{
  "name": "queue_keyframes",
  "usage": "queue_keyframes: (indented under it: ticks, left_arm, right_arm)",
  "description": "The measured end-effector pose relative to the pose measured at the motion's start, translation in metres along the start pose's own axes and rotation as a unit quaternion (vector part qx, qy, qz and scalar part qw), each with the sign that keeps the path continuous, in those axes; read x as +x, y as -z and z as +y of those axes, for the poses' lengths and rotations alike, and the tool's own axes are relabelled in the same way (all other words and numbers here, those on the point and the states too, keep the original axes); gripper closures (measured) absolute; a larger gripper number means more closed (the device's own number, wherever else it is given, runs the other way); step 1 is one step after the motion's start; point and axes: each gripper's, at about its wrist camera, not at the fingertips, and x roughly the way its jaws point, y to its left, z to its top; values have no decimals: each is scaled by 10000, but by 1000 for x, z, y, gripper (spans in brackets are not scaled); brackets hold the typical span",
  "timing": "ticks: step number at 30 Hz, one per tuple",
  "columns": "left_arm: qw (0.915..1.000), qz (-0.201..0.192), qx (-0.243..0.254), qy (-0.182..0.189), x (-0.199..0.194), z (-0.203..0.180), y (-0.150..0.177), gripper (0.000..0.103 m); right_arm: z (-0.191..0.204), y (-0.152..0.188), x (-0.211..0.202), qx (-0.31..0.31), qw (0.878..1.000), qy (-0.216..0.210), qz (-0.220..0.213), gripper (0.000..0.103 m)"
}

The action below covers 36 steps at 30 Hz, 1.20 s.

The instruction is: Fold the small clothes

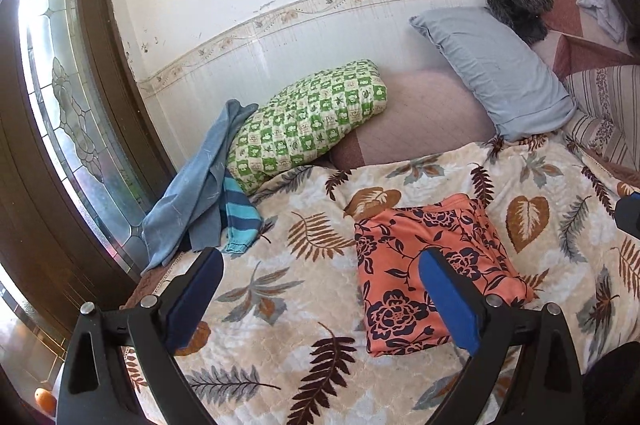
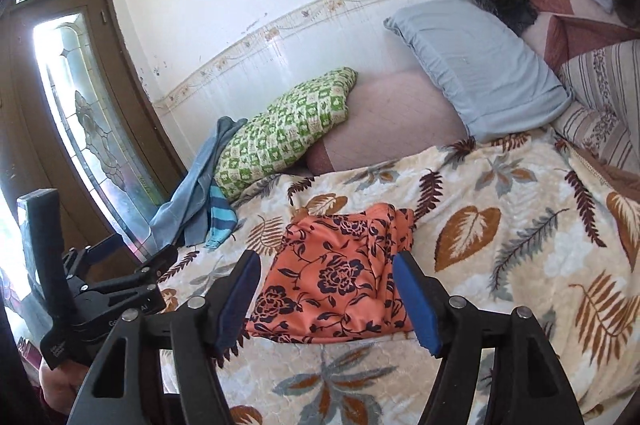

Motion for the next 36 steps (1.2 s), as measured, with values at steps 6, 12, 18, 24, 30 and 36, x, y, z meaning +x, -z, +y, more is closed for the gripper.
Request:
queue_keyframes:
  ticks: [6,12,18,24,30,36]
  left_arm:
    - [9995,-27,-291,-108,-14,21,-3,4]
    - [9981,-48,-588,-148,-25,37,-4,4]
    - [9971,-160,-728,-170,-36,49,-5,3]
    - [9965,-202,-794,-185,-42,55,-5,2]
    - [9957,-175,-890,-169,-45,61,-5,2]
    - [9952,-186,-941,-183,-47,65,-4,2]
  right_arm:
    - [26,-1,-6,-261,9997,4,40,31]
    - [40,5,-7,-397,9991,-50,127,31]
    - [48,7,-8,-447,9988,-133,131,31]
    - [57,8,-3,-539,9982,-210,177,31]
    - [65,6,-4,-595,9977,-273,153,31]
    - [70,4,-4,-633,9974,-326,136,31]
